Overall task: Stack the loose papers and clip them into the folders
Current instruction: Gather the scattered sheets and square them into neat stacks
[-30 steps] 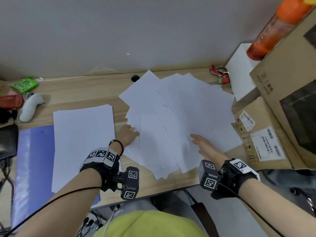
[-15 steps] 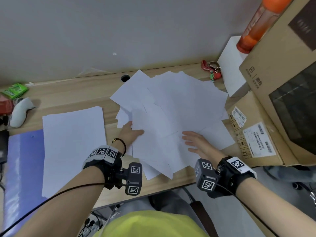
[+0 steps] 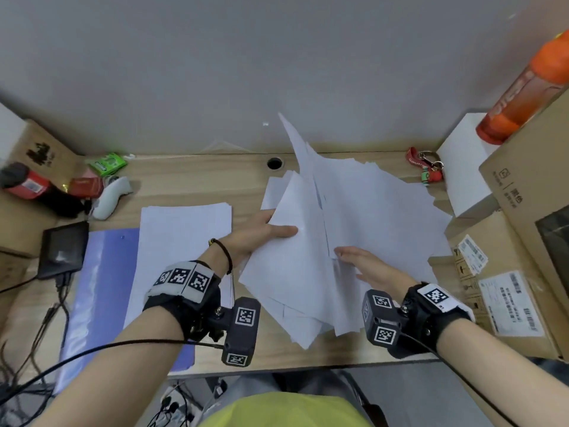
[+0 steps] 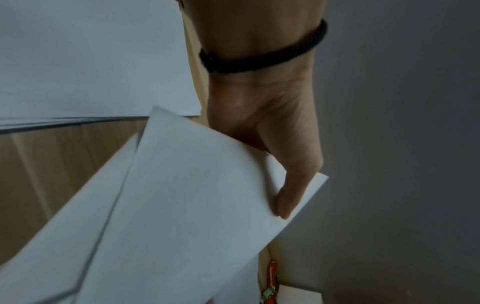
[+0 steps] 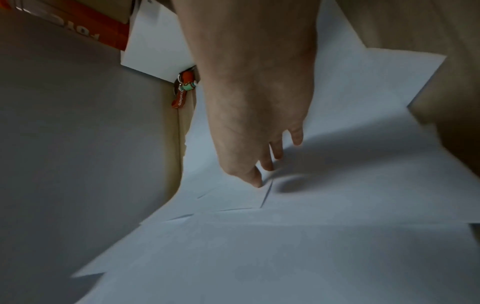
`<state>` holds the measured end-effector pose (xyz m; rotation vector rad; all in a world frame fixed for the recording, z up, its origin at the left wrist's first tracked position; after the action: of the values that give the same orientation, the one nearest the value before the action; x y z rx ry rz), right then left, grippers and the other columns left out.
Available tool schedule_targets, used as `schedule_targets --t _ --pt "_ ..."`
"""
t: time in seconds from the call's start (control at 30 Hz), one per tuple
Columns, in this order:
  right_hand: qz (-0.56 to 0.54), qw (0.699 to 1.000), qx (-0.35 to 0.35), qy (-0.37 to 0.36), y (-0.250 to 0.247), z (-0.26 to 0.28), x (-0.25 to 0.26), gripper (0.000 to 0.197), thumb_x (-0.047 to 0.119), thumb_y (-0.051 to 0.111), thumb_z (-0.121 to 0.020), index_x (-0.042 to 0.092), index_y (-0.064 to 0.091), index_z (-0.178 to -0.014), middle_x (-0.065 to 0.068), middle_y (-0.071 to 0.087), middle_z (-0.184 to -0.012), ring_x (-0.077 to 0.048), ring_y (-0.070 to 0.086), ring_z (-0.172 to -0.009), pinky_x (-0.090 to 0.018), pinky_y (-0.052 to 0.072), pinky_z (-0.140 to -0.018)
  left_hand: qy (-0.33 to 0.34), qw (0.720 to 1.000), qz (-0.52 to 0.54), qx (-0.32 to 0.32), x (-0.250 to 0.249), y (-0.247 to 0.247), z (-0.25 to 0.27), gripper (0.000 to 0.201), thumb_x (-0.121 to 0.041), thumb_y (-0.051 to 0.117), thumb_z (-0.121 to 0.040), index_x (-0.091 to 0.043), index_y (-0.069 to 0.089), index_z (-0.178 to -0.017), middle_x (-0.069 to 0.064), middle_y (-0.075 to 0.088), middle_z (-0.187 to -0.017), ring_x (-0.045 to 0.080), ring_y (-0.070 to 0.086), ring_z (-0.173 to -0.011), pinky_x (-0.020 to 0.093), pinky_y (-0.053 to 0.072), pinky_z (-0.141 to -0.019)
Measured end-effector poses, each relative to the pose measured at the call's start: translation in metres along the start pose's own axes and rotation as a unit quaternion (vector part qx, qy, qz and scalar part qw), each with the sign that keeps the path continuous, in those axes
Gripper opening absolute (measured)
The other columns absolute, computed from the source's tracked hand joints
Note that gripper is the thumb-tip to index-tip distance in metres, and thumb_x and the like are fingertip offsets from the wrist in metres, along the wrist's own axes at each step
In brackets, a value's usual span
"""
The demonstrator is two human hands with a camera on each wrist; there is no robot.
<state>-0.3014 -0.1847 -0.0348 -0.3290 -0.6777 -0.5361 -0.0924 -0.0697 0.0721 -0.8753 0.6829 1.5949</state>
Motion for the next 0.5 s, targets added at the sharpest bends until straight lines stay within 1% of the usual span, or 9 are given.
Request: schedule_targets --t 0.03,0.1,0.17,0.23,0.3,0.33,0.4,0.47,0.5 --pt "0.011 1.0 0.0 0.019 0.002 0.002 -0.006 0.035 0.024 0.046 -0.099 0.025 0.049 -0.133 0.006 0.042 -0.142 -0.015 0.03 -0.138 -0.035 0.023 -0.109 0.007 1.0 -0.004 0.009 -0.005 -0.004 0.007 0.027 -0.02 0.065 -0.09 -0.015 0.064 -0.116 0.002 0.073 -0.109 0.02 0.071 -0.095 0.028 0.058 -0.076" --pt "0.021 0.999 -0.007 0.047 0.007 0.01 -0.014 0.037 0.025 0.046 -0.099 0.022 0.047 -0.136 0.004 0.04 -0.143 -0.017 0.028 -0.14 -0.04 0.021 -0.113 0.029 0.999 -0.027 0.029 -0.014 -0.013 0.021 0.028 -0.021 0.064 -0.091 -0.017 0.063 -0.119 0.001 0.072 -0.112 0.021 0.07 -0.099 0.033 0.057 -0.084" --pt "0.01 0.998 -0.024 0.054 0.01 0.016 -0.015 0.037 0.025 0.046 -0.099 0.021 0.047 -0.136 0.002 0.039 -0.143 -0.018 0.028 -0.14 -0.041 0.023 -0.114 0.055 0.996 -0.048 0.047 -0.022 -0.023 0.034 0.029 -0.023 0.063 -0.091 -0.017 0.063 -0.12 -0.001 0.071 -0.115 0.02 0.069 -0.103 0.036 0.054 -0.091" --pt "-0.001 0.998 -0.037 0.049 0.013 0.017 -0.009 0.036 0.026 0.046 -0.099 0.021 0.047 -0.135 0.001 0.039 -0.142 -0.018 0.032 -0.136 -0.038 0.029 -0.108 0.088 0.994 -0.035 0.054 -0.032 -0.036 0.047 0.032 -0.023 0.066 -0.09 -0.014 0.061 -0.12 0.003 0.069 -0.118 0.023 0.067 -0.107 0.039 0.053 -0.093" --pt "-0.017 0.998 -0.042 0.04 0.019 0.017 0.003 0.034 0.028 0.046 -0.098 0.022 0.048 -0.132 -0.001 0.046 -0.14 -0.017 0.044 -0.123 -0.034 0.038 -0.093 0.127 0.99 0.005 0.057 -0.039 -0.05 0.057 0.035 -0.02 0.067 -0.087 -0.012 0.06 -0.12 0.007 0.068 -0.119 0.026 0.066 -0.108 0.04 0.053 -0.092" --pt "-0.039 0.998 -0.041 0.037 0.023 0.015 0.009 0.032 0.031 0.047 -0.097 0.023 0.05 -0.128 -0.001 0.052 -0.135 -0.016 0.05 -0.114 -0.032 0.04 -0.086 0.145 0.987 0.03 0.054 -0.041 -0.058 0.063 0.033 -0.015 0.064 -0.086 -0.012 0.061 -0.118 0.006 0.069 -0.117 0.025 0.067 -0.107 0.037 0.055 -0.089" --pt "-0.095 0.995 -0.024 0.031 0.033 0.013 0.023 0.024 0.034 0.048 -0.096 0.025 0.056 -0.117 0.001 0.064 -0.116 -0.014 0.058 -0.1 -0.03 0.043 -0.078 0.174 0.98 0.093 0.029 -0.04 -0.076 0.071 0.028 -0.008 0.059 -0.085 -0.015 0.065 -0.111 0.003 0.071 -0.111 0.02 0.069 -0.099 0.031 0.056 -0.082" --pt "-0.153 0.988 0.013 0.01 0.05 0.015 0.041 0.018 0.035 0.047 -0.096 0.026 0.061 -0.1 0.003 0.067 -0.097 -0.015 0.061 -0.092 -0.03 0.043 -0.079 0.19 0.972 0.138 -0.032 -0.028 -0.098 0.076 0.027 -0.006 0.062 -0.086 -0.016 0.066 -0.11 0.004 0.071 -0.112 0.021 0.069 -0.099 0.032 0.056 -0.083" --pt "-0.179 0.983 0.03 -0.002 0.058 0.017 0.049 0.021 0.039 0.047 -0.095 0.025 0.063 -0.095 0.003 0.067 -0.092 -0.017 0.062 -0.091 -0.031 0.043 -0.081 0.186 0.968 0.154 -0.074 -0.014 -0.111 0.074 0.028 -0.008 0.063 -0.087 -0.016 0.065 -0.113 0.005 0.07 -0.115 0.022 0.068 -0.101 0.035 0.056 -0.087"
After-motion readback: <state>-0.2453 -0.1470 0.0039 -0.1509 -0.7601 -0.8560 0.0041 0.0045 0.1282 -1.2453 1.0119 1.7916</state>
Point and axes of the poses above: each hand's wrist, its own z-axis away from the middle knuckle, its own y-axis out of the palm, x = y × z, the point moved 3 cm from there along -z, towards the middle knuckle
